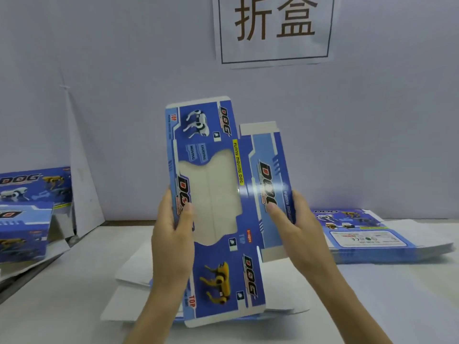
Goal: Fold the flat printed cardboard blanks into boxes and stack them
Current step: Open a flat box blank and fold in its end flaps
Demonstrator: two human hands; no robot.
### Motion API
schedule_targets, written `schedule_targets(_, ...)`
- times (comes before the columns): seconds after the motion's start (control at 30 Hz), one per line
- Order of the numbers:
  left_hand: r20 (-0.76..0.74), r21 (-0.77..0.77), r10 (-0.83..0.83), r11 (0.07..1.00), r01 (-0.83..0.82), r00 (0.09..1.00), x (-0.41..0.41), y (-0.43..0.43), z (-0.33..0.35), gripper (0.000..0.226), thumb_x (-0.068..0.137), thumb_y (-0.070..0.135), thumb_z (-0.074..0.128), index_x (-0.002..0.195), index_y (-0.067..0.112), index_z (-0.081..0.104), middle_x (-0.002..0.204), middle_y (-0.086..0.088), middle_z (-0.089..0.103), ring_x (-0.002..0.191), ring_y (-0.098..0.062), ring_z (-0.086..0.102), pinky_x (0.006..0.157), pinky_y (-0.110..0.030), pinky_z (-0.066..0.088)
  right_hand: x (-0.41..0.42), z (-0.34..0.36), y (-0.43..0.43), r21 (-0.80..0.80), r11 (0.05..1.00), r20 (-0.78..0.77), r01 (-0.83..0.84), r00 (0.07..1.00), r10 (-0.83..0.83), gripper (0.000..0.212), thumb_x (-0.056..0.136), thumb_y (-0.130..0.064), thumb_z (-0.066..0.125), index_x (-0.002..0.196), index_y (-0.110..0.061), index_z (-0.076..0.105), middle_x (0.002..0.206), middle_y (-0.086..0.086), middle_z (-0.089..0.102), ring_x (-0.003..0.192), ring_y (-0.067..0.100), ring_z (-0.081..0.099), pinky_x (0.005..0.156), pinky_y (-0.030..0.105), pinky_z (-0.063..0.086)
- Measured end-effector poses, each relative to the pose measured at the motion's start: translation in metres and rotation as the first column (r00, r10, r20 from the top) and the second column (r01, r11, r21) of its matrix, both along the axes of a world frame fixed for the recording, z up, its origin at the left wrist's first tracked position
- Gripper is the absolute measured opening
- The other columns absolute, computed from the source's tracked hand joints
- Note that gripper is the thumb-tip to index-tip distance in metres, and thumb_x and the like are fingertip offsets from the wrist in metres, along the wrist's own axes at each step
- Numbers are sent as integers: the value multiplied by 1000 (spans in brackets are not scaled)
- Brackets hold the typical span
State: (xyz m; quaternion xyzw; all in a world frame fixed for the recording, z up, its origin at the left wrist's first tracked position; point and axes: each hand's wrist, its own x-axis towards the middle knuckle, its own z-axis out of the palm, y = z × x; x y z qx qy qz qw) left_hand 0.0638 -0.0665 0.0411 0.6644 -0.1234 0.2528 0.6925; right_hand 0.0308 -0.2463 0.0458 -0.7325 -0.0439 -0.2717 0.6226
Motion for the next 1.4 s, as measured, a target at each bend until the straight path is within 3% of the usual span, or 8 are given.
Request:
schedule_targets(0.23,-58,39,-18,999,20,998,-10,-11,-10,79,77,56,45,149,41,18,144,15,42,131,-10,42,105,-46,43,-5,-4,3,-53,996,20,68,998,-67,56,72,-52,61,122,-29,49,107,-13,62,92,-15,58,52,6,47)
schedule_targets(0.4,-126,3,-39,999,40,991,-7,-11,-12,71,82,54,42,148,44,18,137,24,41,115,10,47,78,-7,49,-6,-6,6,-74,995,1,67,998,-67,72,63,-71,65,122,-34,48,112,-14,61,98,-6,59,61,7,49)
schedule_targets(0.5,-129,-6,-60,998,59,990,-10,-12,-11,65,83,55,41,145,48,21,125,28,49,109,8,53,66,-9,52,-9,-7,13,-41,999,-64,-3,998,1,84,52,-79,62,122,-35,45,111,-12,62,99,5,65,69,21,58)
schedule_targets(0.63,-99,50,-100,993,105,990,-20,-22,-11,45,89,51,38,132,56,26,92,53,53,90,24,55,59,4,41,-12,-11,28,46,958,-134,-284,948,287,68,55,-72,67,114,-41,52,101,-17,71,90,6,70,66,15,55)
schedule_targets(0.8,-124,44,-221,973,228,967,-11,6,8,51,79,55,47,131,53,43,116,23,62,102,-2,61,66,-8,49,-13,-4,11,142,898,-182,-417,880,438,25,71,-40,65,92,-26,65,78,-13,73,75,7,72,60,13,51)
schedule_targets(0.9,-215,12,-324,942,334,921,-6,28,16,100,55,52,82,141,43,32,115,12,66,93,-8,68,64,-19,54,-13,-1,-7,220,872,-230,-438,845,482,22,67,-31,67,86,-18,68,68,-9,70,66,8,69,58,19,53)
schedule_targets(1.03,-326,114,-407,879,463,853,-5,30,11,115,23,73,81,124,28,51,101,-1,73,90,-20,71,69,-32,58,-14,3,-18,166,889,-259,-427,851,457,27,70,-29,66,95,-23,72,85,-2,75,71,13,72,58,19,54)
schedule_targets(1.4,-237,-127,-342,939,320,909,-1,19,0,39,53,36,78,91,27,73,92,-6,75,79,-26,73,56,-34,59,-10,1,-25,248,930,-195,-272,926,323,47,64,-35,74,103,-11,66,91,12,75,79,31,73,61,35,60)
